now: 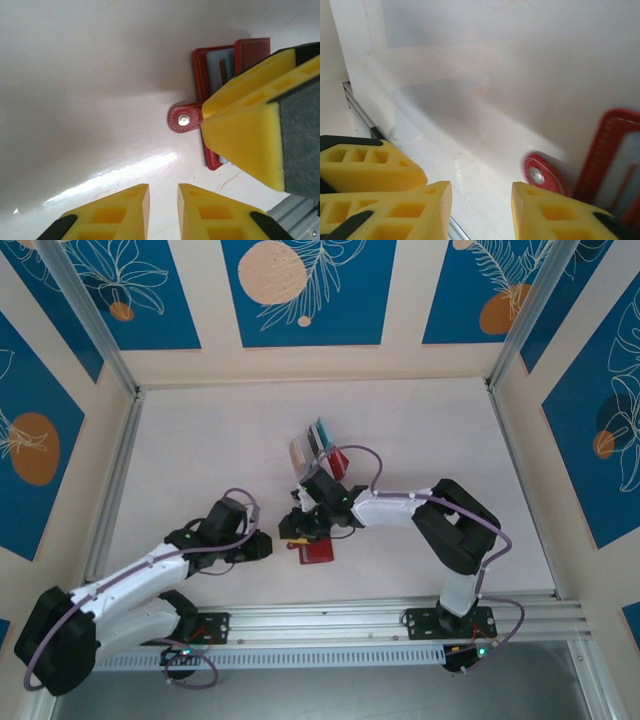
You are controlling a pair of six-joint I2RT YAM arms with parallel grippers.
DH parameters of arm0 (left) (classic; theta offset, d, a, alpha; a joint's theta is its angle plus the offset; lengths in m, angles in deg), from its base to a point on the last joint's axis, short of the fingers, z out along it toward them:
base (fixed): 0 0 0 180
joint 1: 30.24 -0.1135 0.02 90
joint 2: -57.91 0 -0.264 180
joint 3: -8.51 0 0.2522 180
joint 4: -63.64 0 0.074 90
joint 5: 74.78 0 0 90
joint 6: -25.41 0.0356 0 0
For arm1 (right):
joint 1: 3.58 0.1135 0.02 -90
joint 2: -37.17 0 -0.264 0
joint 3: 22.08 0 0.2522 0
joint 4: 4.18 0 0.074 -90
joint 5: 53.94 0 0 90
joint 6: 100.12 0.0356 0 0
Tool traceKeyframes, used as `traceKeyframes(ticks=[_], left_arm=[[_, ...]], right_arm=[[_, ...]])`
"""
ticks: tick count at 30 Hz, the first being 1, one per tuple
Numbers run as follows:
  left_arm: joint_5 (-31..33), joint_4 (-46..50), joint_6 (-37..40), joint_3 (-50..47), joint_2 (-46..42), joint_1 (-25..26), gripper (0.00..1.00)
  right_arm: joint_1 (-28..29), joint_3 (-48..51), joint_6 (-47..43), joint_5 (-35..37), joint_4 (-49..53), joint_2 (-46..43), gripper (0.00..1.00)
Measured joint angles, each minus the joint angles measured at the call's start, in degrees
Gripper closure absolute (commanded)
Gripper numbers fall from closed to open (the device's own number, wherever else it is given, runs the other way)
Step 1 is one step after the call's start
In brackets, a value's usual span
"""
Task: Put the credit cards into the card holder
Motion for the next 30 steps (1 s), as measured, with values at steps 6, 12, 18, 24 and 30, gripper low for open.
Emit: traceKeyframes(ticks=[6,12,18,24,30], left_arm=[[0.13,5.07,1.51,0.33,-1.88,-1.4,0.77],[-0.22,7.08,3.87,4.52,0.26,-1.51,0.77],[-1.68,6.86,5.99,9.7,4.72,-1.46,0.77],[-2.91,5.38,7.08,14.56,12.11,1.46,0.77],[-3.61,2.19,7.74,18.64,20.37,5.33,0.77]], right_arm=[[0.9,-5.33,-4.63,2.62,8.59,-2.05,0.51],[-1.53,-3.74,-7.8,5.51,15.89,-11.28,0.59],[-6.73,2.25,-9.68,7.72,19.89,-18.56,0.94],[-6.91,4.79,-9.88,8.41,20.79,-15.04,0.98],[-4.42,4.28,-9.88,9.66,19.89,-6.78,0.92]])
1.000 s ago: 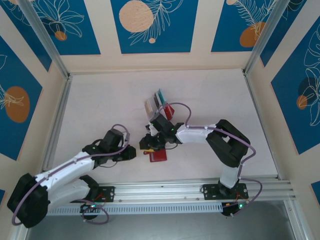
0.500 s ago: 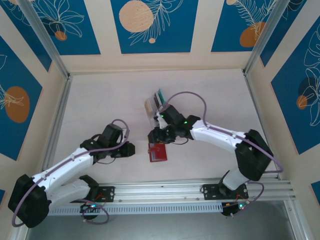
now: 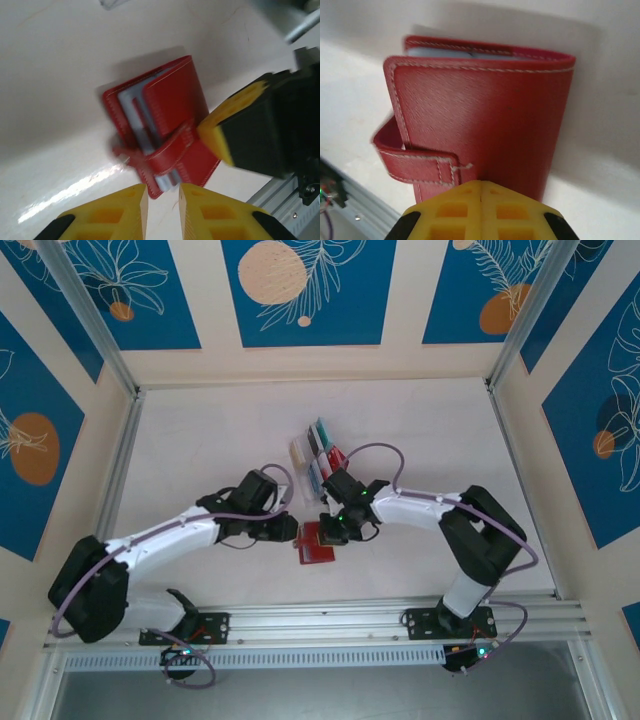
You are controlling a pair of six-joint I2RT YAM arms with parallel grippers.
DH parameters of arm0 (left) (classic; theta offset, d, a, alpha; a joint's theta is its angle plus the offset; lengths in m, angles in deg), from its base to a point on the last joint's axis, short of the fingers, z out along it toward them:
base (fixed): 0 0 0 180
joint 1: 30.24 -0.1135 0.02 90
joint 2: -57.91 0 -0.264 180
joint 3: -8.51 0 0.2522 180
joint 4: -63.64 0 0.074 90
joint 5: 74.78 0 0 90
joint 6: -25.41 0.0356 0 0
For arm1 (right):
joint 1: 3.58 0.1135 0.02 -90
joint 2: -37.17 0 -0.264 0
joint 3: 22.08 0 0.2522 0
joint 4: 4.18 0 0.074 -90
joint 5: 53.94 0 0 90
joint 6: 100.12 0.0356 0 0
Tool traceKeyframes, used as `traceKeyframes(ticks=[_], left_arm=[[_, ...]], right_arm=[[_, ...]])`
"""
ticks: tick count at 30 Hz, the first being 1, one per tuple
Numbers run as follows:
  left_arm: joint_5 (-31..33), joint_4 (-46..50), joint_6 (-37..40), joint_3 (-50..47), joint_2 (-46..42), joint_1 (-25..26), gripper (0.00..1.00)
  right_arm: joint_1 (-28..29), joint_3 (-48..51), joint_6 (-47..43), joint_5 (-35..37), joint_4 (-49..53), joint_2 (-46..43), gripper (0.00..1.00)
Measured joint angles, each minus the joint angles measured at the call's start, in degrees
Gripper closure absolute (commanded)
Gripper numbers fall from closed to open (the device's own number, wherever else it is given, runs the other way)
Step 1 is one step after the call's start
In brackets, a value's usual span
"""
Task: Put the credit cards into the card holder
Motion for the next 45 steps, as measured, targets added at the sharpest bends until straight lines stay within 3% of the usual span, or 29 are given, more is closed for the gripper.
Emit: traceKeyframes(ticks=[10,15,21,34,38,41,43,45], left_arm=[[-1.68,-5.38,0.35,0.42,10.43,1.14,0.79],[-1.9,-8.83,0.13,-1.6,11.47,1.11,0.8],[-1.95,-12.24,-0.33,-5.11,12.48,1.18,0.8],[-1.95,-15.28,-0.28,-6.73,12.48,1.18,0.81],[-2.14,-16.59,-0.31,-7.28,12.48,1.18,0.81],[-2.21,-17.03,-0.31,-7.54,12.48,1.18,0.81],[-2.32,-17.35,-0.35,-7.61,12.48,1.18,0.81],[-2.34,-17.51,-0.35,-7.61,12.48,1.18,0.81]], right_arm=[[1.53,-2.99,0.28,0.52,0.07,2.91,0.71],[0.96,-2.73,0.26,0.42,0.59,2.51,0.66],[-1.33,-0.35,-0.61,-0.39,-0.04,-1.31,0.51],[-6.56,3.56,-4.28,-6.21,-3.74,-1.07,0.42],[-6.78,5.29,-4.2,-11.47,-8.22,0.24,0.46],[-6.91,6.36,-3.43,-15.87,-12.28,1.01,0.55],[-6.91,6.99,-2.82,-18.62,-14.99,1.33,0.69],[-7.13,7.45,-1.64,-20.79,-17.0,1.25,0.91]])
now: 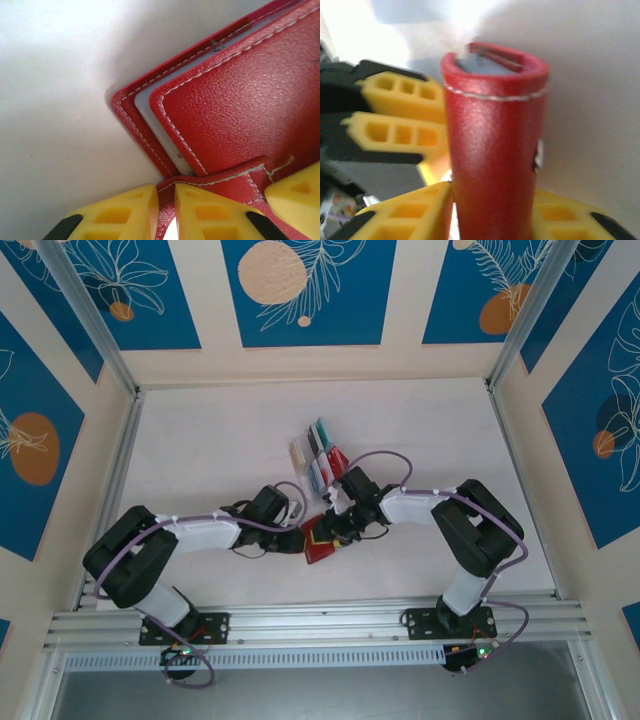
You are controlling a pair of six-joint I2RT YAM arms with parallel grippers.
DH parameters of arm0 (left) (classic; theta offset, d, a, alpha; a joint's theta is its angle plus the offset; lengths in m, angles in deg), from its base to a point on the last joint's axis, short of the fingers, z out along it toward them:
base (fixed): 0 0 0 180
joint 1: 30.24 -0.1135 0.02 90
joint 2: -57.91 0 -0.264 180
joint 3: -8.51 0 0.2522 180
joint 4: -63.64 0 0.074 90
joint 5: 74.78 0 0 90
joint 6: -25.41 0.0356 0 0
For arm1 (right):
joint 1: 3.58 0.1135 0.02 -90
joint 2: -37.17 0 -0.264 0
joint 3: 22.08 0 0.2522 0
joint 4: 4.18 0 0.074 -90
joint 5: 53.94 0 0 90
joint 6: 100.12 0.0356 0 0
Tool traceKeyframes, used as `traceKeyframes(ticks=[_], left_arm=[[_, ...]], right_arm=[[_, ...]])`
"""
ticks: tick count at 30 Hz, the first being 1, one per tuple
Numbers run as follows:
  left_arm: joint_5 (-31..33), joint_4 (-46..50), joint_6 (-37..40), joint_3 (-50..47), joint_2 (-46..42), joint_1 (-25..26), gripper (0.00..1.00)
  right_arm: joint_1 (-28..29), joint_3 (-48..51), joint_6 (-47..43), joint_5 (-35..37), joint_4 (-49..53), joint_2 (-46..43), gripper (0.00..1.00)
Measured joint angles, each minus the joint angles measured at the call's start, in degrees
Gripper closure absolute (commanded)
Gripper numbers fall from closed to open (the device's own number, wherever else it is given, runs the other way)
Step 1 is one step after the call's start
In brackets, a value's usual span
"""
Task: Put the credit cards into the card holder
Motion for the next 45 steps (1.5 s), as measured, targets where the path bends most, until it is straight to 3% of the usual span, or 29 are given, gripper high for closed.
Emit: traceKeyframes(ticks=[1,5,10,14,20,23,27,32,36,39,42,45], left_arm=[[-0.09,-0.04,-0.2,-0.04,-0.04,0.0,0.81],[-0.17,-0.72,-0.42,-1.01,-1.53,-0.31,0.76],[1.14,2.08,-0.48,-3.89,-6.1,-2.8,0.72],[2.25,4.46,-0.42,-4.39,-7.69,-4.7,0.72],[3.08,6.25,-0.44,-4.61,-8.92,-5.66,0.71],[3.61,7.52,-0.48,-4.61,-9.53,-6.05,0.7],[4.15,8.79,-0.63,-4.61,-10.64,-6.54,0.67],[4.2,10.32,-1.33,-4.61,-13.97,-7.98,0.62],[4.11,10.69,-2.05,-4.61,-16.55,-9.35,0.58],[3.41,11.1,-1.73,-4.59,-17.64,-9.73,0.53],[1.62,11.23,-0.59,-4.42,-17.18,-9.7,0.48],[0.46,11.15,0.13,-2.97,-15.06,-8.59,0.4]], right_arm=[[-0.35,0.31,0.35,-0.39,-0.72,-0.35,1.0],[-2.08,2.25,0.74,4.0,3.39,-5.81,1.0],[-2.82,-1.29,0.04,23.69,19.5,-20.37,1.0],[1.4,-6.14,1.64,42.18,32.37,-24.59,1.0],[12.33,-12.74,9.64,63.49,52.74,-16.72,1.0],[16.02,-16.26,12.79,68.61,57.51,-8.02,0.88],[19.5,-20.5,13.77,69.92,57.88,2.27,0.63],[21.49,-24.79,9.94,64.19,50.8,7.74,0.38],[20.96,-25.22,5.4,56.5,44.09,5.31,0.36],[18.4,-22.25,2.84,50.84,39.56,-1.25,0.41],[12.59,-17.77,1.33,47.39,37.57,-9.49,0.52],[5.66,-12.92,-0.04,45.46,36.46,-15.1,0.55]])
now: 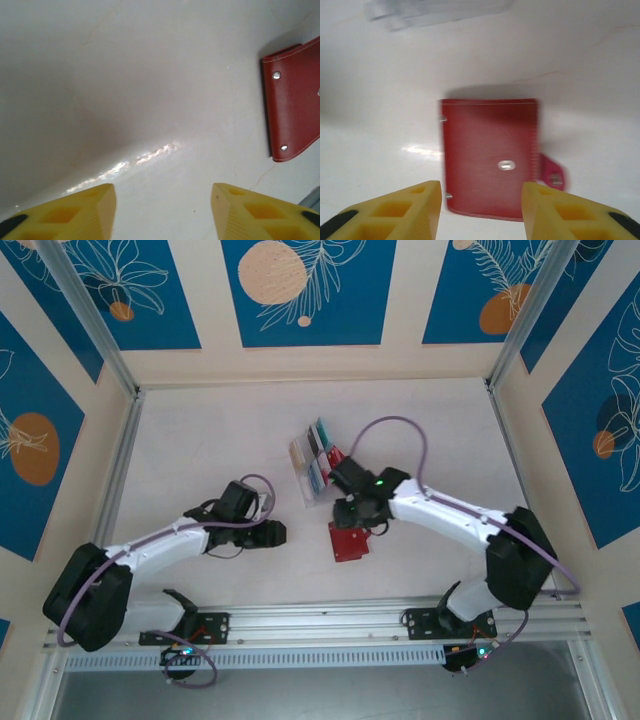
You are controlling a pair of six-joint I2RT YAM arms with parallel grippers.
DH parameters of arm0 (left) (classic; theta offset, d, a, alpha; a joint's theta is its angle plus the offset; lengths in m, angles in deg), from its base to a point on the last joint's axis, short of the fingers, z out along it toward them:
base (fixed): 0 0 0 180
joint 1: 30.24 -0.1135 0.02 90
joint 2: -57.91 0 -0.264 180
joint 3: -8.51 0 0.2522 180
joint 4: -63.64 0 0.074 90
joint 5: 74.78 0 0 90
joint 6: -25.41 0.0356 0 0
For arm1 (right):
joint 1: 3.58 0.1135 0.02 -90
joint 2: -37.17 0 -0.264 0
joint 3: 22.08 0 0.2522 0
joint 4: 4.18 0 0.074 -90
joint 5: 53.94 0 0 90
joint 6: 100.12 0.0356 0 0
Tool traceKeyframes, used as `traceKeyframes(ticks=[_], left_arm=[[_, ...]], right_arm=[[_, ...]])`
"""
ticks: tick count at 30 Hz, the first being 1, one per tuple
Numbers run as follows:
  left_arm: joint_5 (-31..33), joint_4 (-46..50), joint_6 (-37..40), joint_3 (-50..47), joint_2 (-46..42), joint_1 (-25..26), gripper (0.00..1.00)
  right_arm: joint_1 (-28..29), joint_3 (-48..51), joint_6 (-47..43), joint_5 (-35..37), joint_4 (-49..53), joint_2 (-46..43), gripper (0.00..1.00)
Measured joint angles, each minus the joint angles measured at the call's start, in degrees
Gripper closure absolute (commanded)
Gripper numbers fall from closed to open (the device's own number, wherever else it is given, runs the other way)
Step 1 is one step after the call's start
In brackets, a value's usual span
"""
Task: Put the credit cards into the card holder
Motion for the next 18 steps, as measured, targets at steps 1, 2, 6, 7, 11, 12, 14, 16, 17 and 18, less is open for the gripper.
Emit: traceKeyframes(ticks=[1,2,6,7,11,12,14,16,17,18], left_arm=[[-0.04,-0.02,0.33,0.96,1.11,0.66,0.38],[-0.22,-0.15,0.76,2.03,2.34,1.44,0.37],[-0.55,-1.49,1.73,8.0,8.48,5.64,0.36],[-0.68,-2.01,2.08,9.51,10.14,6.51,0.36],[-0.68,-2.82,2.93,14.25,15.87,9.09,0.35],[-0.68,-2.8,3.21,15.28,17.18,9.6,0.35],[-0.63,-2.8,3.65,17.18,19.61,10.54,0.35],[-0.57,-2.73,4.07,18.93,21.68,11.52,0.35],[-0.42,-2.62,4.2,19.52,22.36,11.93,0.35],[-0.35,-2.47,4.57,20.33,23.19,12.41,0.36]], right_arm=[[-2.21,1.81,-0.28,-0.96,-0.24,-1.31,0.55],[-3.98,3.45,-0.68,-2.08,-0.48,-2.32,0.55],[-10.97,9.35,-2.14,-8.39,-2.14,-4.81,0.59],[-12.41,10.38,-2.54,-9.9,-2.91,-5.03,0.59],[-15.02,12.72,-3.21,-15.08,-5.38,-5.07,0.62],[-15.15,13.0,-3.41,-15.98,-5.95,-5.07,0.63],[-15.45,13.18,-3.78,-17.2,-6.58,-5.05,0.66],[-15.78,13.22,-4.11,-18.1,-7.5,-4.94,0.72],[-16.02,13.25,-4.35,-18.36,-7.72,-4.81,0.73],[-16.28,13.25,-4.39,-18.58,-7.91,-4.59,0.74]])
